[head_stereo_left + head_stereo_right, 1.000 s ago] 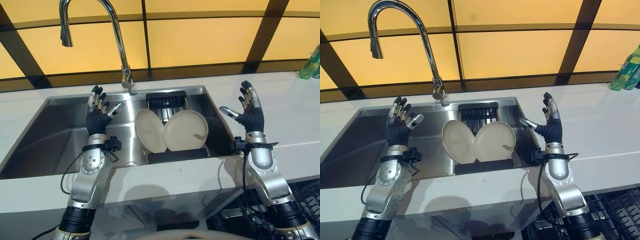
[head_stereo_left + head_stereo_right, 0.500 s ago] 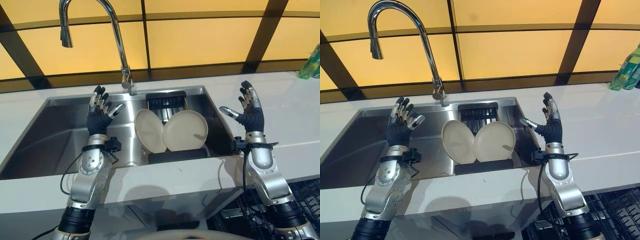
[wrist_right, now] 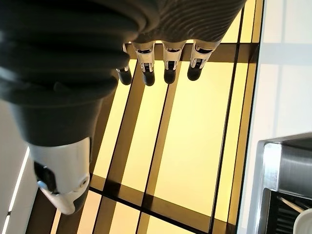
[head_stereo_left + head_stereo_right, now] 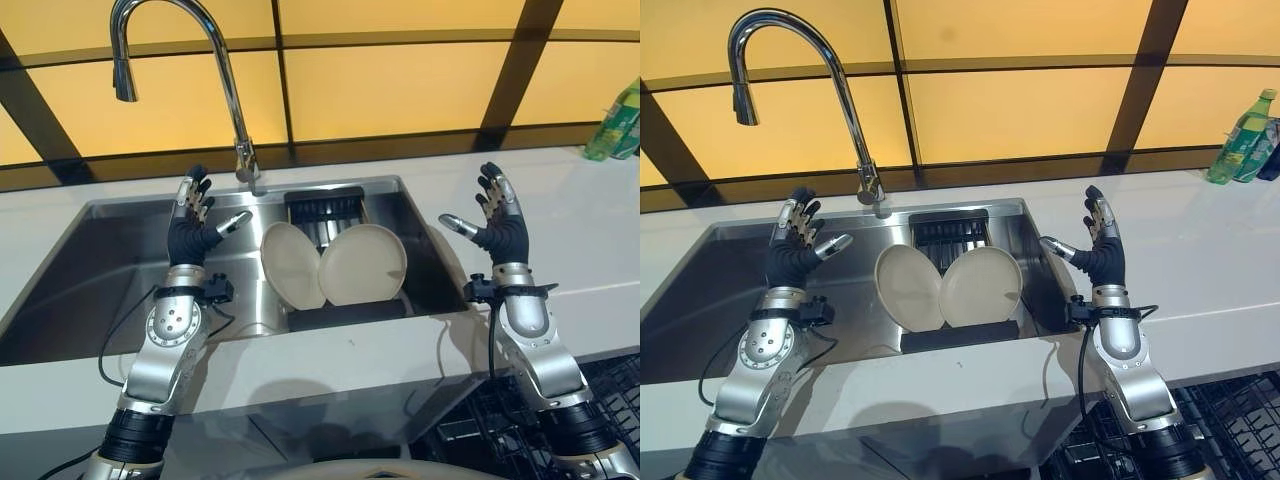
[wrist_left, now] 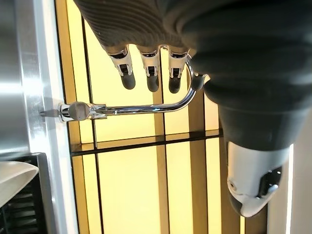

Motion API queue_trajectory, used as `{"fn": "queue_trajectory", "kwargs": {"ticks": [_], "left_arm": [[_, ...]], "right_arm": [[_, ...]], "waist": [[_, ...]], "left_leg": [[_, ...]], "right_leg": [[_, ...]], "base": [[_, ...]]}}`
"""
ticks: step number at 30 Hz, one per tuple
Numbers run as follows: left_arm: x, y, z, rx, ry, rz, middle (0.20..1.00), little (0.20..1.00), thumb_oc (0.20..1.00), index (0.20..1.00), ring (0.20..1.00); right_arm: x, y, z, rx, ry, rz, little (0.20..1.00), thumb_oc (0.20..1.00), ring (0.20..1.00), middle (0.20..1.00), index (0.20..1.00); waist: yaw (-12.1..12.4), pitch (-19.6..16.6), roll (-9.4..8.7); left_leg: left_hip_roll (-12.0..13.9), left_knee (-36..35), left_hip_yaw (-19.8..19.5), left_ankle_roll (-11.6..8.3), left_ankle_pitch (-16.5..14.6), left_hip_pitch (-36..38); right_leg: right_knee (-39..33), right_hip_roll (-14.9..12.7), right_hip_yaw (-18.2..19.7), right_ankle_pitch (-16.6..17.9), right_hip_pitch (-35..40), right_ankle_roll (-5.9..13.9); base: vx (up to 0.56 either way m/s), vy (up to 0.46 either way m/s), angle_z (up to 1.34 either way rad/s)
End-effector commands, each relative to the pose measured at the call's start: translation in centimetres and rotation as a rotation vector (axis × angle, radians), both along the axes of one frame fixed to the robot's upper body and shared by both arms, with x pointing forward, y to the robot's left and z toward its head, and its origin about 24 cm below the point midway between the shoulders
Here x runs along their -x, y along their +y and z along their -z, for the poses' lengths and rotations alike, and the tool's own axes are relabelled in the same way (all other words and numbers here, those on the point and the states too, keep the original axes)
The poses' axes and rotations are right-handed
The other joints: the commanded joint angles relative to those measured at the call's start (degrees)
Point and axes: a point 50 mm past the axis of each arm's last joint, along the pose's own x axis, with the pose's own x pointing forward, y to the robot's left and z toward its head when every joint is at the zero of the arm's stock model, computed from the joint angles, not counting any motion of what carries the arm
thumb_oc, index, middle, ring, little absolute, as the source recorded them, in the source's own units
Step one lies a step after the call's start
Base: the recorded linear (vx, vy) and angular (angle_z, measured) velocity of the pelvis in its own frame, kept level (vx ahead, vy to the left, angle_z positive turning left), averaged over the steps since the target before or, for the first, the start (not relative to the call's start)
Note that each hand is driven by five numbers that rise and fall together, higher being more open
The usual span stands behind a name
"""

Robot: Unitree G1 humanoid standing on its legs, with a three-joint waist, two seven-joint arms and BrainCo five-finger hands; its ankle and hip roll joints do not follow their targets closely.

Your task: Pick up plates and place into dishwasher.

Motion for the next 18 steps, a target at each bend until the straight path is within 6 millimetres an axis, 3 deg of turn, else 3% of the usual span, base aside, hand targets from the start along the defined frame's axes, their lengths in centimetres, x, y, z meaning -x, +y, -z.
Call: {"fn": "queue_trajectory", "kwargs": {"ticks": [1, 3, 6, 10, 12, 18], "left_arm": [[-1.3, 1.6, -2.8, -0.121, -0.127, -0.041, 1.0, 1.0, 1.0, 1.0, 1.0], [-1.4, 2.2, -2.7, -0.14, -0.122, -0.059, 1.0, 1.0, 1.0, 1.0, 1.0], [-1.4, 3.0, -2.7, -0.179, -0.109, -0.087, 1.0, 1.0, 1.0, 1.0, 1.0], [-1.5, 3.4, -2.1, -0.218, -0.067, -0.112, 1.0, 1.0, 1.0, 1.0, 1.0], [-1.5, 3.7, -1.7, -0.242, -0.043, -0.122, 1.0, 1.0, 1.0, 1.0, 1.0], [-2.2, 5.0, -1.4, -0.355, -0.001, -0.18, 1.0, 1.0, 1.0, 1.0, 1.0]], "right_arm": [[-0.7, 0.3, -2.4, 0.002, -0.099, -0.047, 1.0, 1.0, 1.0, 1.0, 1.0], [-0.8, 0.7, -2.1, 0.008, -0.084, -0.061, 1.0, 1.0, 1.0, 1.0, 1.0], [-1.3, 1.5, -1.8, 0.027, -0.064, -0.089, 1.0, 1.0, 1.0, 1.0, 1.0], [-1.3, 1.5, -1.4, 0.041, -0.034, -0.087, 1.0, 1.0, 1.0, 1.0, 1.0], [-1.2, 1.2, -1.1, 0.056, -0.017, -0.091, 1.0, 1.0, 1.0, 1.0, 1.0], [-0.6, -0.2, -0.7, 0.065, 0.015, -0.092, 1.0, 1.0, 1.0, 1.0, 1.0]], "waist": [[-0.64, 0.63, -2.83], [-0.25, 1.68, -2.68], [1.53, 2.32, -1.75], [2.8, 2.58, -0.75], [3.02, 2.94, -0.25], [0.26, 3.52, 1.06]], "left_leg": [[2.87, 14.96, -3.69, -1.65, -0.16, -6.52], [0.74, 16.86, -6.56, -0.59, 0.75, -8.44], [-3.24, 9.68, -12.59, 1.06, 0.73, -8.09], [-3.74, 2.13, -17.59, -0.27, 6.12, -9.85], [-3.56, 1.29, -18.43, -1.01, 7.75, -11.35], [-3.43, 1.51, -14.8, -0.31, 5.65, -9.21]], "right_leg": [[3.93, -1.85, 0.81, -0.05, -1.91, 2.04], [4.53, -1.39, 2.4, 0.24, -1.73, 1.66], [4.37, -0.61, 5.32, 0.18, -1.0, 1.95], [3.48, -0.13, 7.78, -0.22, 0.26, 2.43], [3.37, -0.1, 8.9, -0.75, 1.02, 2.56], [5.67, -1.78, 8.54, -2.17, -0.07, 3.55]], "base": [[0.04, -0.059, -0.17], [0.08, 0.007, -0.33], [0.15, 0.085, -0.64], [0.18, 0.141, -0.6], [0.22, 0.177, -0.54], [0.19, 0.232, -0.47]]}}
